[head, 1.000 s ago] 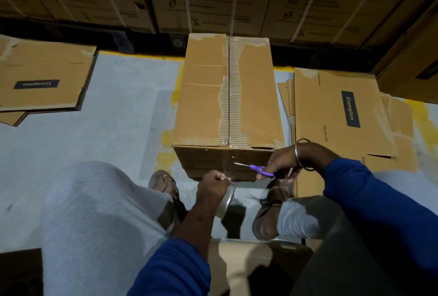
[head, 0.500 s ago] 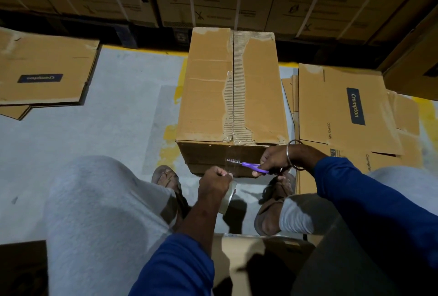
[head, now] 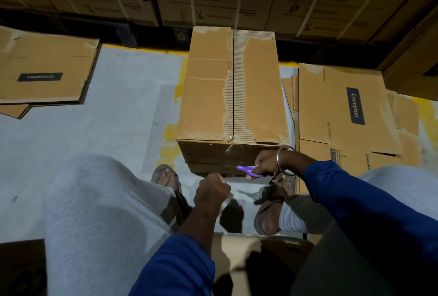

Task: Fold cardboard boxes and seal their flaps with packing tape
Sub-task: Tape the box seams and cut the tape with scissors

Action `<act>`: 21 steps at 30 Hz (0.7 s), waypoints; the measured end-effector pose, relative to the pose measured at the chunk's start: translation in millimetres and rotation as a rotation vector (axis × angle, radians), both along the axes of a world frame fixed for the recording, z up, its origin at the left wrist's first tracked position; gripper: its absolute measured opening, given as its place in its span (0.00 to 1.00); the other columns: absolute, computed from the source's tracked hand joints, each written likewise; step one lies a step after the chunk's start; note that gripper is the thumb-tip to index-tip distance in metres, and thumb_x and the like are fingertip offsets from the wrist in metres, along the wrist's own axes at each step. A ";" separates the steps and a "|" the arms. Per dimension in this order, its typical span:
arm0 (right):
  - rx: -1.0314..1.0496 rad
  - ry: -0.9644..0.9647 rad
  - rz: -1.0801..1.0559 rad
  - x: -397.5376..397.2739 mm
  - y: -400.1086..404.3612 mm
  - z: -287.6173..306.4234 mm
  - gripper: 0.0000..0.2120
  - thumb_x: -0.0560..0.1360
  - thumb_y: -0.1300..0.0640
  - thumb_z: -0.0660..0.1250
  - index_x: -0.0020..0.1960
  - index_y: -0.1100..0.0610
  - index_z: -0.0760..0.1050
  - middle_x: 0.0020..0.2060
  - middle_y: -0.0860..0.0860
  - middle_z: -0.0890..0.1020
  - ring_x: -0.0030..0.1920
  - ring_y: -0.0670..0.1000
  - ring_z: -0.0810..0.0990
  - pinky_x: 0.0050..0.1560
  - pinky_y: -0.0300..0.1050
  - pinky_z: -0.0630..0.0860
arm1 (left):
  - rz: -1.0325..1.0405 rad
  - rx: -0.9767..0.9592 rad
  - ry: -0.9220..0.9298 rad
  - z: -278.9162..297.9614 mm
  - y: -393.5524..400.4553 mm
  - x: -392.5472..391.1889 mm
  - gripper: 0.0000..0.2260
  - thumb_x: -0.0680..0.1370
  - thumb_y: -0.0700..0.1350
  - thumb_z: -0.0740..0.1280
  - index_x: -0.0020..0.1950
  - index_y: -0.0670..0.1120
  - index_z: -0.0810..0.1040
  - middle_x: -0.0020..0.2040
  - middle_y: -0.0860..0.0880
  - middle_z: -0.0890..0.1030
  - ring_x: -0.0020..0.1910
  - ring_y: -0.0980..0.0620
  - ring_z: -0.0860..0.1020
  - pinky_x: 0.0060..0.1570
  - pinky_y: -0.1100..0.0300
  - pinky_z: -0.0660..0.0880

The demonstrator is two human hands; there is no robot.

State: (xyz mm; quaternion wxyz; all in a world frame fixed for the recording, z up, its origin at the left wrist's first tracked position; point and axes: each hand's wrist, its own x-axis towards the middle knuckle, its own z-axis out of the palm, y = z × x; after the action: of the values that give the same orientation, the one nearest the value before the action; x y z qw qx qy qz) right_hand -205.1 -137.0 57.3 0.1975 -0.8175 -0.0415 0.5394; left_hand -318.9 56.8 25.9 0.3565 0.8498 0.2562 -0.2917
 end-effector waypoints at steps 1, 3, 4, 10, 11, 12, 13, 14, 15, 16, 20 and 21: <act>-0.039 0.005 0.068 -1.2 -0.8 1.5 0.19 0.72 0.44 0.79 0.40 0.60 0.80 0.33 0.52 0.79 0.34 0.51 0.74 0.31 0.41 0.73 | -0.092 0.031 0.017 2.2 3.3 0.0 0.10 0.77 0.50 0.73 0.56 0.50 0.81 0.54 0.47 0.83 0.54 0.45 0.81 0.53 0.53 0.76; -0.136 0.012 0.241 -4.8 -2.0 10.0 0.24 0.72 0.42 0.77 0.50 0.63 0.83 0.38 0.53 0.80 0.35 0.51 0.75 0.31 0.40 0.72 | -0.299 0.054 0.040 10.7 11.9 4.8 0.13 0.77 0.50 0.73 0.60 0.47 0.81 0.58 0.45 0.83 0.57 0.44 0.80 0.58 0.51 0.77; -0.170 0.002 0.325 -6.1 -2.5 14.6 0.26 0.73 0.40 0.76 0.54 0.63 0.82 0.40 0.53 0.81 0.36 0.51 0.76 0.33 0.40 0.73 | -0.396 0.044 0.040 20.0 18.0 10.3 0.13 0.77 0.49 0.73 0.59 0.46 0.82 0.59 0.45 0.83 0.57 0.45 0.80 0.58 0.51 0.77; 0.105 -0.330 0.580 -16.8 -0.6 57.4 0.12 0.75 0.48 0.75 0.48 0.50 0.73 0.40 0.45 0.77 0.39 0.46 0.74 0.37 0.37 0.67 | -0.471 -0.233 -0.054 107.4 91.7 61.6 0.06 0.70 0.50 0.77 0.43 0.52 0.84 0.47 0.46 0.87 0.48 0.42 0.85 0.53 0.48 0.82; 0.204 -0.375 0.553 -17.8 1.7 62.0 0.12 0.76 0.50 0.75 0.48 0.48 0.71 0.39 0.44 0.76 0.37 0.43 0.73 0.36 0.38 0.66 | -0.465 -0.249 -0.077 124.7 103.8 69.7 0.04 0.74 0.46 0.77 0.45 0.48 0.84 0.45 0.47 0.86 0.45 0.46 0.84 0.48 0.54 0.81; 0.299 -0.436 0.533 -18.7 5.6 65.3 0.12 0.76 0.50 0.74 0.52 0.48 0.71 0.41 0.44 0.77 0.38 0.44 0.73 0.38 0.39 0.67 | -0.456 -0.260 -0.091 145.1 114.0 78.0 0.03 0.77 0.42 0.75 0.48 0.45 0.83 0.43 0.48 0.85 0.40 0.50 0.83 0.41 0.59 0.79; 0.400 -0.529 0.519 -19.3 10.5 64.5 0.15 0.76 0.49 0.73 0.59 0.49 0.72 0.47 0.47 0.79 0.42 0.47 0.75 0.41 0.42 0.68 | -0.459 -0.259 -0.099 164.3 124.2 86.2 0.03 0.79 0.40 0.74 0.49 0.42 0.82 0.41 0.47 0.84 0.36 0.53 0.82 0.35 0.63 0.77; 0.490 -0.617 0.510 -20.1 16.6 61.8 0.20 0.76 0.49 0.72 0.65 0.50 0.70 0.53 0.49 0.79 0.48 0.48 0.75 0.45 0.42 0.68 | -0.461 -0.255 -0.094 180.2 134.2 93.8 0.03 0.79 0.40 0.73 0.51 0.41 0.82 0.40 0.46 0.84 0.33 0.54 0.81 0.31 0.65 0.76; 0.568 -0.673 0.500 -20.6 23.7 56.5 0.23 0.77 0.50 0.72 0.68 0.52 0.69 0.59 0.51 0.77 0.53 0.50 0.75 0.50 0.42 0.69 | -0.459 -0.246 -0.084 188.0 146.0 101.7 0.04 0.80 0.41 0.72 0.51 0.41 0.81 0.40 0.44 0.84 0.33 0.52 0.82 0.31 0.64 0.77; 0.624 -0.704 0.504 -21.2 31.4 51.4 0.24 0.77 0.51 0.72 0.69 0.54 0.69 0.62 0.52 0.76 0.57 0.51 0.75 0.54 0.44 0.71 | -0.457 -0.239 -0.080 191.3 155.7 108.2 0.04 0.80 0.42 0.71 0.51 0.41 0.82 0.42 0.42 0.85 0.35 0.49 0.84 0.32 0.61 0.78; 0.552 -0.715 0.570 -17.2 48.0 19.7 0.24 0.76 0.48 0.70 0.67 0.54 0.69 0.61 0.54 0.74 0.58 0.56 0.75 0.57 0.54 0.75 | -0.390 -0.388 -0.043 169.3 172.9 126.8 0.05 0.82 0.39 0.66 0.53 0.39 0.81 0.50 0.36 0.83 0.39 0.44 0.82 0.36 0.58 0.79; 0.527 -0.705 0.564 -15.4 48.2 14.1 0.24 0.75 0.47 0.69 0.67 0.55 0.68 0.61 0.54 0.74 0.57 0.56 0.75 0.57 0.55 0.75 | -0.371 -0.462 -0.004 162.8 170.9 129.1 0.05 0.83 0.37 0.65 0.54 0.37 0.79 0.50 0.35 0.81 0.38 0.45 0.81 0.34 0.58 0.79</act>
State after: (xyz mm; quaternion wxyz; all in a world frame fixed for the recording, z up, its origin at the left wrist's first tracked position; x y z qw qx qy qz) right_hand -220.5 -88.8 71.4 0.2174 -0.8290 -0.4584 0.2351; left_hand -189.8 227.6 188.7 0.4815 0.7790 0.0229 -0.4009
